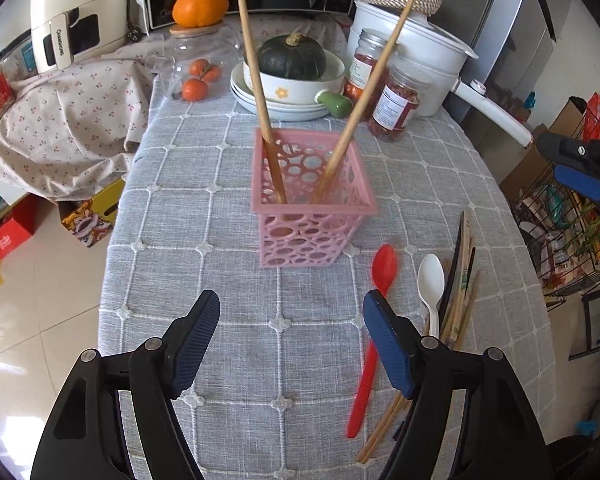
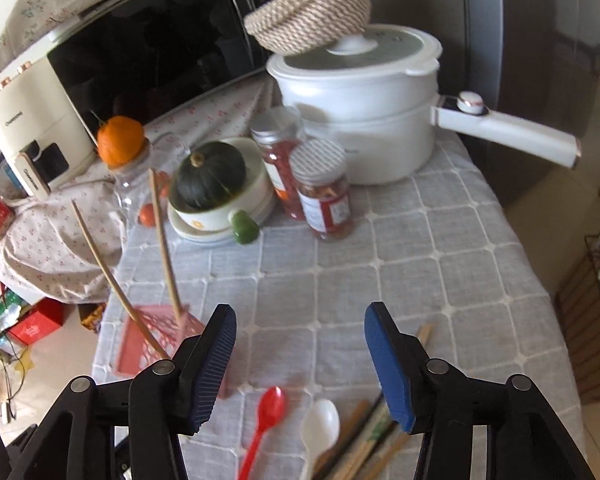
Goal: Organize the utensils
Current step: 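Lower the left tool and grasp the red plastic spoon by its handle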
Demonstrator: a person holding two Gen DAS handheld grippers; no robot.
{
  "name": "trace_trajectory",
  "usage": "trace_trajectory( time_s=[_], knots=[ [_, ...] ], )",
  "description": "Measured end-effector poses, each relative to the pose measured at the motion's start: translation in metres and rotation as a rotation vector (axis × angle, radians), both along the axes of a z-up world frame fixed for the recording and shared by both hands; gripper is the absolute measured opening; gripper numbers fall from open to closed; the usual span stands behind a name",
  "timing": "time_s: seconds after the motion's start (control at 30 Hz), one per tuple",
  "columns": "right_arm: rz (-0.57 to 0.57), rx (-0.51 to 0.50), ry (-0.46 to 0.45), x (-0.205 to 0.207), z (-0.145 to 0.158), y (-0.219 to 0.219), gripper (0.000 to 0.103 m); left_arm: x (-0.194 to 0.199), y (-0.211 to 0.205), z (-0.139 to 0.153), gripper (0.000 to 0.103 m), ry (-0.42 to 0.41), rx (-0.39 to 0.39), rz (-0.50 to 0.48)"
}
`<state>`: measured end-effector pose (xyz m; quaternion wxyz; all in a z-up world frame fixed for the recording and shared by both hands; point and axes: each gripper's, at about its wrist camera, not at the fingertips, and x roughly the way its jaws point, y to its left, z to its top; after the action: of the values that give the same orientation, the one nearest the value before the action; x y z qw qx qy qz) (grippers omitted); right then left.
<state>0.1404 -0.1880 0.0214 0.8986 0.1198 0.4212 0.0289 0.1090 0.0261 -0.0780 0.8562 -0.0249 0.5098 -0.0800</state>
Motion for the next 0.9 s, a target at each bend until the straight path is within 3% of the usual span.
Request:
trace_trajectory(
  time_s=[0.2,0.3,0.43,0.57,0.9],
  knots=[
    [-0.017,0.028,0.107,-0.016,-0.038,-0.027,0.071,-0.001,-0.028,-0.008,0.077,0.034,0.002,-0.066],
    [-0.01,0.053,0.149,-0.023,-0.059,-0.035,0.073,-0.001,-0.036,-0.011,0.075,0.04,-0.038,-0.088],
    [0.02,0.052,0.238,-0.024,-0.08,-0.043,0.073,0.006,-0.047,-0.017,0.067,0.058,-0.079,-0.121],
    [0.042,0.017,0.254,-0.027,-0.087,-0.052,0.073,0.012,-0.075,-0.029,0.044,0.057,-0.004,-0.198],
    [-0.008,0.035,0.309,-0.032,-0.104,-0.09,0.074,0.05,-0.111,-0.066,0.043,0.112,0.104,-0.16]
  ],
)
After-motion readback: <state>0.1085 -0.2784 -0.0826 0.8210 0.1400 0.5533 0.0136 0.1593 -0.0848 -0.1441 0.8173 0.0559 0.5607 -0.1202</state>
